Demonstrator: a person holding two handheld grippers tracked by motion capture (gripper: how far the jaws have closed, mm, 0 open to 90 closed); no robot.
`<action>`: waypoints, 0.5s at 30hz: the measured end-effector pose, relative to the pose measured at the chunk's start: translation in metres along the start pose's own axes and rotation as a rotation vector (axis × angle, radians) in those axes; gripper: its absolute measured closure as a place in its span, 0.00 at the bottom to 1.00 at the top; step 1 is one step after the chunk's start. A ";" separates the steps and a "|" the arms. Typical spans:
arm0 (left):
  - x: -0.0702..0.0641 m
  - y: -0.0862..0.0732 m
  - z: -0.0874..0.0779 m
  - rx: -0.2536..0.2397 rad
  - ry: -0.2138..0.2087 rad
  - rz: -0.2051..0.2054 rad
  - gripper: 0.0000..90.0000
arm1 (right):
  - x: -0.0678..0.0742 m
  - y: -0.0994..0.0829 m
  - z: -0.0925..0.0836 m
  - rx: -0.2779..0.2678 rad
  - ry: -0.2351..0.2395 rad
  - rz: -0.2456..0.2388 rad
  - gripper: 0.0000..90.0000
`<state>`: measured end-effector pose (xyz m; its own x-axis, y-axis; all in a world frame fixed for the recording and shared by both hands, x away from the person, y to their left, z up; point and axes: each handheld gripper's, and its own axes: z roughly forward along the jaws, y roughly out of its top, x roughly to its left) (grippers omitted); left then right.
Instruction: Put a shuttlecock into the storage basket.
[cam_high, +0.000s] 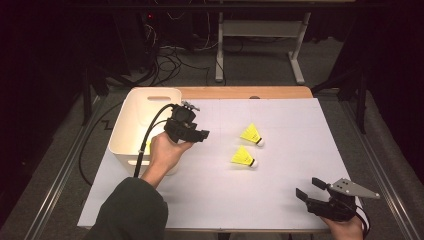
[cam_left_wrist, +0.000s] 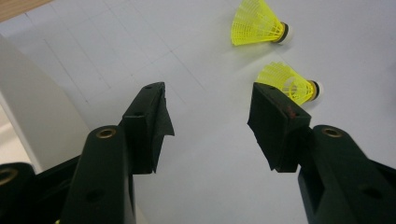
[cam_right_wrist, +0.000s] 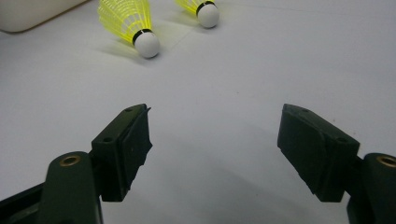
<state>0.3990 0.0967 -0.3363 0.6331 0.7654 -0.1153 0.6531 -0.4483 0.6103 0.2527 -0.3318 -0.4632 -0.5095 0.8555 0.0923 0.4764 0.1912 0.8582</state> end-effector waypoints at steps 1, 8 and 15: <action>0.000 0.000 0.000 0.000 -0.001 0.001 0.53 | 0.000 0.000 0.000 0.002 0.000 0.001 0.29; -0.003 -0.002 0.001 -0.002 -0.008 0.008 0.52 | 0.000 0.000 0.000 0.001 -0.001 0.003 0.29; -0.008 -0.005 0.004 -0.012 -0.013 0.007 0.52 | 0.001 -0.001 -0.001 -0.002 0.000 -0.007 0.29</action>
<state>0.3922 0.0914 -0.3418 0.6431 0.7561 -0.1215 0.6438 -0.4479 0.6203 0.2511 -0.3319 -0.4629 -0.5129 0.8541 0.0863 0.4714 0.1962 0.8598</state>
